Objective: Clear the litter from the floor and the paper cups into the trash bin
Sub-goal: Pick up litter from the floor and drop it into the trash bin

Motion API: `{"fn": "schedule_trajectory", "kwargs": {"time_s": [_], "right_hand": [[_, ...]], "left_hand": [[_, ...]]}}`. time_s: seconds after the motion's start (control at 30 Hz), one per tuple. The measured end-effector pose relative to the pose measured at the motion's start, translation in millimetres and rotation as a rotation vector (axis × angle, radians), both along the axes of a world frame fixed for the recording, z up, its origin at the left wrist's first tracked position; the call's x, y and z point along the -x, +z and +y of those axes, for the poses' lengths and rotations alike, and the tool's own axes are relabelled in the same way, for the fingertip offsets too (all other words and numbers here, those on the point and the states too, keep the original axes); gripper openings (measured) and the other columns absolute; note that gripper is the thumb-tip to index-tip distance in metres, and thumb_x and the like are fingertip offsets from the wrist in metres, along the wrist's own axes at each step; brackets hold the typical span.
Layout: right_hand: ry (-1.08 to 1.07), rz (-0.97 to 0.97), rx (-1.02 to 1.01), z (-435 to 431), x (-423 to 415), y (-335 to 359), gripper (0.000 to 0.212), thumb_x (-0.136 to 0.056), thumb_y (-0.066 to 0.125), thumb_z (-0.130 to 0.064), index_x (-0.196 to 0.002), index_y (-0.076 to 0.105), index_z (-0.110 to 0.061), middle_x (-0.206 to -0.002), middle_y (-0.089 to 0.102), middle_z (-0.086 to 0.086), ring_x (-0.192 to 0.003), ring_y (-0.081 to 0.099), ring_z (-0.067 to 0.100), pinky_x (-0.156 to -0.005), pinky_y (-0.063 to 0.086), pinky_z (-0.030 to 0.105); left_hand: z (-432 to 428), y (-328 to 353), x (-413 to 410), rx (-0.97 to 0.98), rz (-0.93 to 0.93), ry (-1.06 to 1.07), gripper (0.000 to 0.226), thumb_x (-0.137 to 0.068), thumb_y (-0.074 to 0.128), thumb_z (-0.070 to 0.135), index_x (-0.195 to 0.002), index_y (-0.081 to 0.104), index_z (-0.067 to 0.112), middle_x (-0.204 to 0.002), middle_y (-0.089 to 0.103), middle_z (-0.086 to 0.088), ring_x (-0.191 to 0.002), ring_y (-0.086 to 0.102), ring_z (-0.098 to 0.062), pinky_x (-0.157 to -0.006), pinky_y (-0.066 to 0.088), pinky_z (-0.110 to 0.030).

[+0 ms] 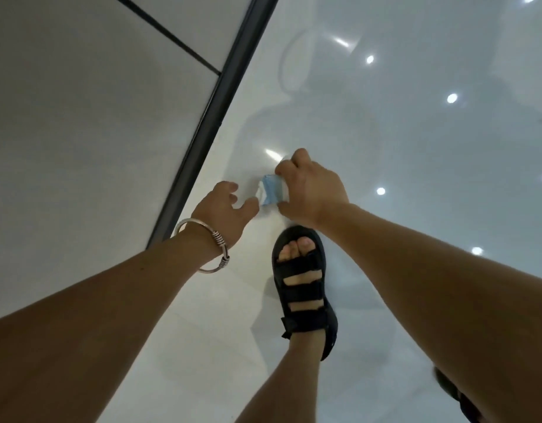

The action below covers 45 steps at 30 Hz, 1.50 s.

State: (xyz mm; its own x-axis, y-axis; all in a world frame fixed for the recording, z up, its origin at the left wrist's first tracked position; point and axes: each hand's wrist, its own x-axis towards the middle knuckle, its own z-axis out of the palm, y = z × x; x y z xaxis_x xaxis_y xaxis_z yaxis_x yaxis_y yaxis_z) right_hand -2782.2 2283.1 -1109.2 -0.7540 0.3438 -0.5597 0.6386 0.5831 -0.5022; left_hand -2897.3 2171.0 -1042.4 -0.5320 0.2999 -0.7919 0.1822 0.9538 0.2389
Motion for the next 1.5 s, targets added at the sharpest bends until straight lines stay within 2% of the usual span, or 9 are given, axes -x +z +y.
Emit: {"fn": "schedule_trajectory", "kwargs": {"time_s": [0.1, 0.23, 0.3, 0.43, 0.6, 0.83, 1.0, 1.2, 1.5], "right_hand": [[-0.116, 0.096, 0.034, 8, -40, 46, 0.052, -0.074, 0.075, -0.037, -0.119, 0.056, -0.019, -0.111, 0.048, 0.002, -0.083, 0.058, 0.021, -0.060, 0.044, 0.029], [-0.282, 0.190, 0.042, 32, -101, 99, 0.057, -0.069, 0.081, -0.045, -0.115, 0.061, -0.017, -0.106, 0.053, 0.002, -0.076, 0.057, 0.017, -0.057, 0.044, 0.027], [-0.307, 0.164, 0.033, 48, -138, 112, 0.065, -0.070, 0.079, -0.051, -0.122, 0.057, -0.019, -0.112, 0.052, 0.001, -0.082, 0.057, 0.016, -0.061, 0.048, 0.027], [-0.458, -0.009, 0.067, 83, -230, 112, 0.076, -0.077, 0.072, -0.055, -0.140, 0.041, -0.026, -0.132, 0.041, -0.005, -0.113, 0.050, 0.015, -0.084, 0.049, 0.029], [-0.601, -0.331, -0.114, 127, -374, 90, 0.080, -0.084, 0.064, -0.053, -0.148, 0.027, -0.023, -0.145, 0.033, 0.002, -0.128, 0.037, 0.025, -0.098, 0.043, 0.036], [-0.700, -0.617, -0.220, 157, -521, 35, 0.101, -0.078, 0.076, -0.042, -0.151, 0.008, -0.027, -0.157, 0.009, 0.007, -0.140, 0.020, 0.036, -0.100, 0.041, 0.049], [-0.786, -0.484, -0.123, 145, -533, -1, 0.082, -0.080, 0.074, -0.032, -0.145, 0.023, -0.022, -0.135, 0.035, 0.012, -0.104, 0.053, 0.033, -0.068, 0.044, 0.036], [-0.782, -0.376, -0.038, 136, -492, 31, 0.073, -0.076, 0.069, -0.039, -0.135, 0.031, -0.020, -0.119, 0.044, 0.006, -0.077, 0.051, 0.023, -0.060, 0.040, 0.032], [-0.564, -0.096, -0.070, 179, -447, 245, 0.080, -0.074, 0.068, -0.051, -0.139, 0.031, -0.022, -0.121, 0.049, 0.002, -0.102, 0.054, 0.022, -0.069, 0.039, 0.030]], "left_hand": [[38, 29, -24, -0.073, -0.099, -0.001, 0.049, -0.090, 0.056, 0.041, -0.133, 0.044, 0.019, -0.111, 0.053, 0.005, -0.095, 0.052, -0.013, -0.077, 0.042, -0.025], [89, 61, -71, -0.108, -0.216, -0.212, 0.026, -0.092, 0.055, 0.027, -0.115, 0.059, 0.017, -0.095, 0.060, 0.001, -0.084, 0.059, -0.016, -0.075, 0.053, -0.035], [111, 70, -99, -0.096, -0.229, -0.307, 0.022, -0.093, 0.052, 0.025, -0.112, 0.059, 0.016, -0.090, 0.061, 0.001, -0.077, 0.059, -0.014, -0.064, 0.048, -0.027], [148, 76, -158, -0.060, -0.167, -0.427, 0.017, -0.093, 0.051, 0.021, -0.105, 0.059, 0.013, -0.093, 0.065, -0.007, -0.083, 0.058, -0.022, -0.066, 0.039, -0.028], [191, 60, -238, -0.073, -0.149, -0.563, 0.012, -0.091, 0.055, 0.021, -0.099, 0.060, 0.013, -0.086, 0.064, -0.008, -0.074, 0.054, -0.020, -0.055, 0.033, -0.021], [229, 6, -339, -0.140, -0.152, -0.659, 0.009, -0.090, 0.055, 0.023, -0.094, 0.060, 0.017, -0.085, 0.062, -0.002, -0.077, 0.052, -0.019, -0.058, 0.026, -0.023], [225, -14, -372, -0.119, -0.152, -0.697, 0.013, -0.089, 0.056, 0.023, -0.098, 0.062, 0.015, -0.086, 0.066, -0.005, -0.077, 0.054, -0.020, -0.059, 0.030, -0.023], [224, 31, -367, -0.060, -0.076, -0.692, 0.015, -0.090, 0.054, 0.024, -0.097, 0.062, 0.013, -0.088, 0.066, -0.007, -0.077, 0.053, -0.021, -0.064, 0.032, -0.027], [259, 225, -357, -0.168, 0.080, -0.501, 0.021, -0.092, 0.052, 0.023, -0.104, 0.061, 0.009, -0.089, 0.060, -0.006, -0.078, 0.051, -0.021, -0.063, 0.032, -0.026]]}}
